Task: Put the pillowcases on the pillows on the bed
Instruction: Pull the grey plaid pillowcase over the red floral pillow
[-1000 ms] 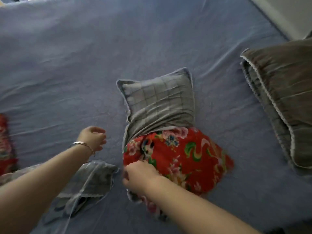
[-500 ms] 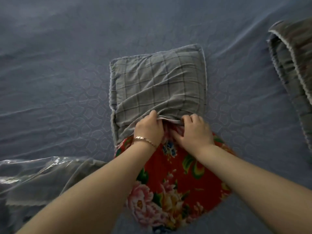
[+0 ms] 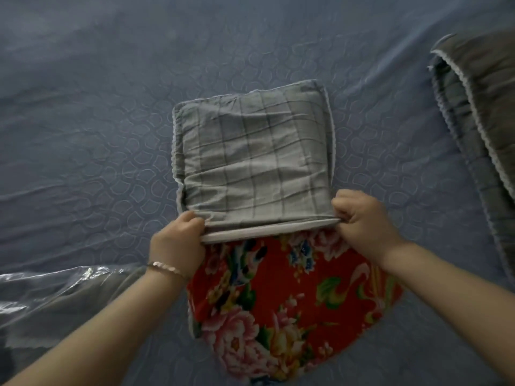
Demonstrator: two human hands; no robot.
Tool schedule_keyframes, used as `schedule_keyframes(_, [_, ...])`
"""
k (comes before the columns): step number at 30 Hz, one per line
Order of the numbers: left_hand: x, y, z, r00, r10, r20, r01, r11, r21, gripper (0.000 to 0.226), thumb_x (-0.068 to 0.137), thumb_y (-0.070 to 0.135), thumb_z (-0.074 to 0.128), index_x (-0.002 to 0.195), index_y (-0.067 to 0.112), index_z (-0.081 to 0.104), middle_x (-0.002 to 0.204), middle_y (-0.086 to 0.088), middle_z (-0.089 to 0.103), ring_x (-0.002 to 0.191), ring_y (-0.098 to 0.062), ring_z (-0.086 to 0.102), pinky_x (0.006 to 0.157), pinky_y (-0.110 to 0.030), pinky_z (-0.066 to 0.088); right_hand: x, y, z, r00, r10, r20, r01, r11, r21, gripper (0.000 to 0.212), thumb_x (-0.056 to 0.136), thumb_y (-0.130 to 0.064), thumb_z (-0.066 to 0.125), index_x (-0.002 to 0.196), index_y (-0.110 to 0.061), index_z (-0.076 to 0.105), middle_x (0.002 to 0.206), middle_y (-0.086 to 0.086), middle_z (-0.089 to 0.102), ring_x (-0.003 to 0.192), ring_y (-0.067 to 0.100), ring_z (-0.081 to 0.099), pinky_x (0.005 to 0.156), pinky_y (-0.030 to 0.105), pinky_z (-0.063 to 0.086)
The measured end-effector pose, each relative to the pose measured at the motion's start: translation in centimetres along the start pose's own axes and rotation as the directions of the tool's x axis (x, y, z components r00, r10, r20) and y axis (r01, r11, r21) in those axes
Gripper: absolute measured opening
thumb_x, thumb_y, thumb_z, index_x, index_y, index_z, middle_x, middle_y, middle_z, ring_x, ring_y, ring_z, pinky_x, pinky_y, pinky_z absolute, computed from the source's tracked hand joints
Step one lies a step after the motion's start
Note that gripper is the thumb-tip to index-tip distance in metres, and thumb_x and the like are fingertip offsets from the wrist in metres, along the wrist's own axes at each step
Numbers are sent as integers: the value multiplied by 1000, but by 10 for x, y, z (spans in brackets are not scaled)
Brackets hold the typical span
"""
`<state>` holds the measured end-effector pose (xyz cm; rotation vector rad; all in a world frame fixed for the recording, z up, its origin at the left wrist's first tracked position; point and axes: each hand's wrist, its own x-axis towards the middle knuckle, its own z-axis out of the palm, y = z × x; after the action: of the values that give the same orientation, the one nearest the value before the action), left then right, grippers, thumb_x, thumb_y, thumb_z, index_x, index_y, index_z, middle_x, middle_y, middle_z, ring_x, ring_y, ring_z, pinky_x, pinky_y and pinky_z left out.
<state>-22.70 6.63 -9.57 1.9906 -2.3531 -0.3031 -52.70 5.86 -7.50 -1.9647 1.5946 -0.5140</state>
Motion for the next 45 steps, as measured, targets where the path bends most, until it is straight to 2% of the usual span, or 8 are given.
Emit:
schedule_keyframes(5, [-76, 16, 24, 715, -138, 685, -28, 974, 226, 27, 88, 35, 55, 113, 23, 56, 121, 2, 49, 119, -20, 41, 88, -31, 45, -59, 1, 33, 935, -345, 78, 348, 858, -378, 30, 85, 2, 41, 67, -18, 27, 59, 4, 39, 61, 18, 28, 58, 29, 20])
schedule_keyframes(9, [-100, 11, 31, 796, -326, 510, 338, 938, 72, 35, 83, 29, 60, 115, 18, 54, 126, -3, 47, 117, -26, 40, 90, -33, 38, -77, 12, 57, 999, 34, 41, -21, 956, -292, 20, 71, -14, 67, 86, -10, 54, 90, 10, 54, 85, 30, 52, 80, 33, 35])
schedule_keyframes(16, [-129, 46, 39, 250, -524, 815, 927, -115, -358, 85, 67, 46, 76, 131, 3, 41, 127, -20, 52, 113, -35, 51, 95, -42, 43, -114, 11, 38, 676, 719, 158, -725, 688, -30, 103, 28, -93, 51, 103, -24, 58, 100, 1, 65, 100, 25, 60, 92, 43, 45])
schedule_keyframes(26, [-84, 94, -16, 291, -173, 941, 916, -233, -326, 26, 90, 14, 56, 106, -6, 58, 95, -20, 64, 82, -29, 62, 68, -39, 52, -130, -115, 64, 717, 601, 354, -501, 796, -339, 125, 42, -82, 64, 135, -6, 27, 131, 8, 39, 124, 25, 36, 105, 31, 27])
schedule_keyframes(29, [-78, 101, -40, 350, -169, 921, 934, 133, -331, 23, 88, 23, 59, 94, 2, 62, 85, -13, 64, 74, -23, 61, 64, -36, 54, -132, -110, 81, 823, 526, 215, -471, 843, -260, 92, 46, -63, 74, 115, -8, 48, 110, 9, 56, 103, 29, 56, 85, 34, 43])
schedule_keyframes(32, [-66, 112, -48, 789, -142, 598, 212, 976, -48, 42, 79, 47, 57, 110, 18, 59, 105, -3, 61, 94, -21, 59, 75, -33, 50, -138, -103, 82, 887, 451, 100, -441, 891, -112, 68, 34, -46, 84, 86, -12, 58, 78, 5, 63, 71, 26, 64, 60, 32, 49])
schedule_keyframes(42, [-5, 169, -38, 776, 626, 77, -537, 720, -440, 33, 86, 30, 44, 71, 11, 67, 69, -4, 65, 70, -27, 59, 66, -31, 48, -118, -77, 23, 846, 530, 55, -526, 813, 251, 109, 68, -34, 72, 148, -23, -1, 102, -10, 59, 92, 14, 62, 75, 22, 48])
schedule_keyframes(45, [-30, 157, -43, 764, 639, 85, -489, 660, -571, 34, 84, 34, 44, 74, 9, 65, 70, -5, 64, 69, -20, 54, 67, -26, 41, -98, -69, 12, 902, 423, 85, -431, 871, 236, 70, 66, -51, 47, 133, -30, 41, 88, -6, 69, 82, 18, 66, 71, 36, 52])
